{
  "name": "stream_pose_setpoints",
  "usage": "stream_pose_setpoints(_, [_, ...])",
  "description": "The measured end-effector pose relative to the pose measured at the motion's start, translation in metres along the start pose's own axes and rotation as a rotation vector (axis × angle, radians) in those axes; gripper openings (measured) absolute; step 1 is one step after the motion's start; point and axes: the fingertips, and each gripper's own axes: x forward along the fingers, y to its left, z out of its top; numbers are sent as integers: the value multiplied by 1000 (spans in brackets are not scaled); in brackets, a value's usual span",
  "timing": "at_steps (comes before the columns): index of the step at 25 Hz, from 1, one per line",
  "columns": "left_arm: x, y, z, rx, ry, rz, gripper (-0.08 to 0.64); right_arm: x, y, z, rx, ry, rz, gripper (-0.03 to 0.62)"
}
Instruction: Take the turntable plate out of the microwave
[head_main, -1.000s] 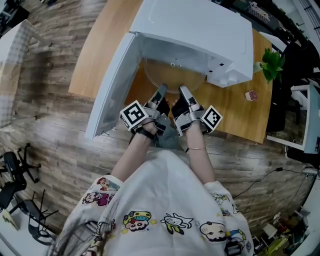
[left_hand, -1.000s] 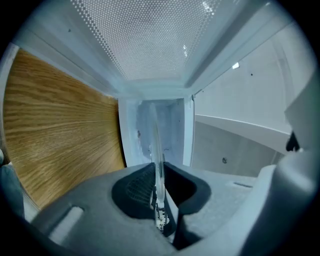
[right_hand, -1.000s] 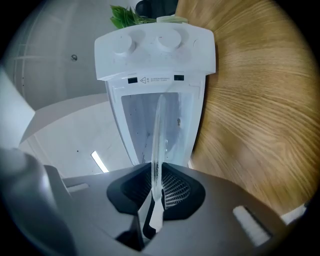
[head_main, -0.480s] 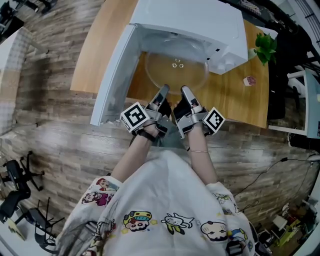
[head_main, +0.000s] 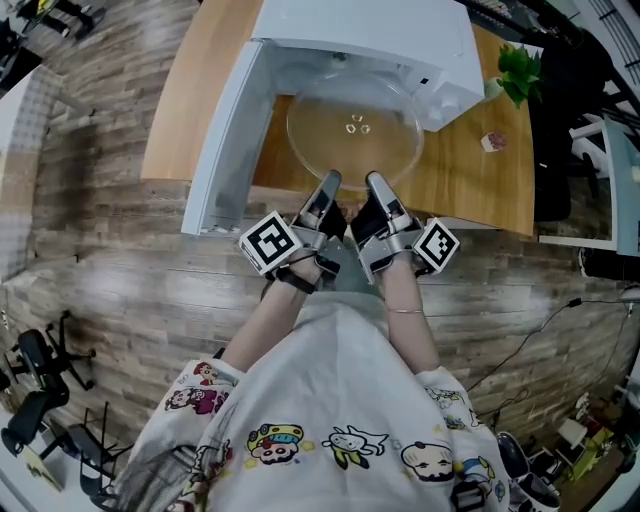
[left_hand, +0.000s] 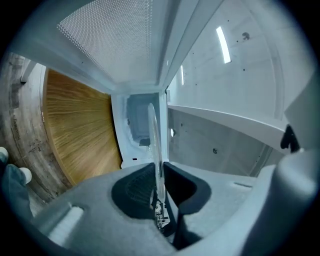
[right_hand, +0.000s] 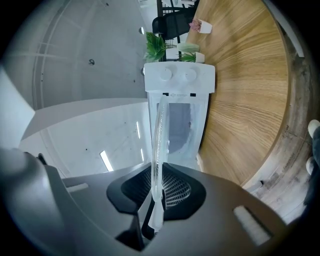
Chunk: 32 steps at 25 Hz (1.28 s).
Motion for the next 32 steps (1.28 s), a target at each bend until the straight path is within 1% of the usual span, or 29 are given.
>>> stream_pose_setpoints(2, [-4,2,-2,38,9,28,48,-3,4,0,0,8,7,61])
stream_pose_setpoints(3, [-4,0,-4,40,9,28,48,-4,7,1,2,11,11,61])
stream_pose_setpoints(5, [0,-11,-11,-1,-3,-5,48,-7,13,2,9,16,17,61])
stream_pose_setpoints(6, [1,-15,-13,-3,-7,-8,48,-8,15,3,12,19,18,61])
stream_pose_setpoints(9, [0,-17,-18,43,2,23,49,-15,22,7,10,26,11,61])
stream_pose_setpoints(10, [2,-21,-21,39,1,20,49,-17,24,10,7,28,9,62])
stream_pose_setpoints(12, [6,-29,-29,5,-10,-1,49,-20,30,15,-3,40,10,63])
stream_pose_setpoints(14, [9,-34,-32,-4,-16,-11,49,-21,36,18,-18,56,16,63])
stream_pose_setpoints(17, [11,-39,-33,2,-13,-18,49,-21,42,21,-29,66,20,63])
stream_pose_setpoints(20, [9,-39,-32,38,-7,1,49,-20,47,21,-35,77,26,63])
stream_pose_setpoints(24, [12,-48,-35,7,-7,-20,49,-21,54,22,-29,76,36,63])
stream_pose_setpoints(32, [13,-50,-36,20,14,-20,52,-22,57,24,-41,73,32,66])
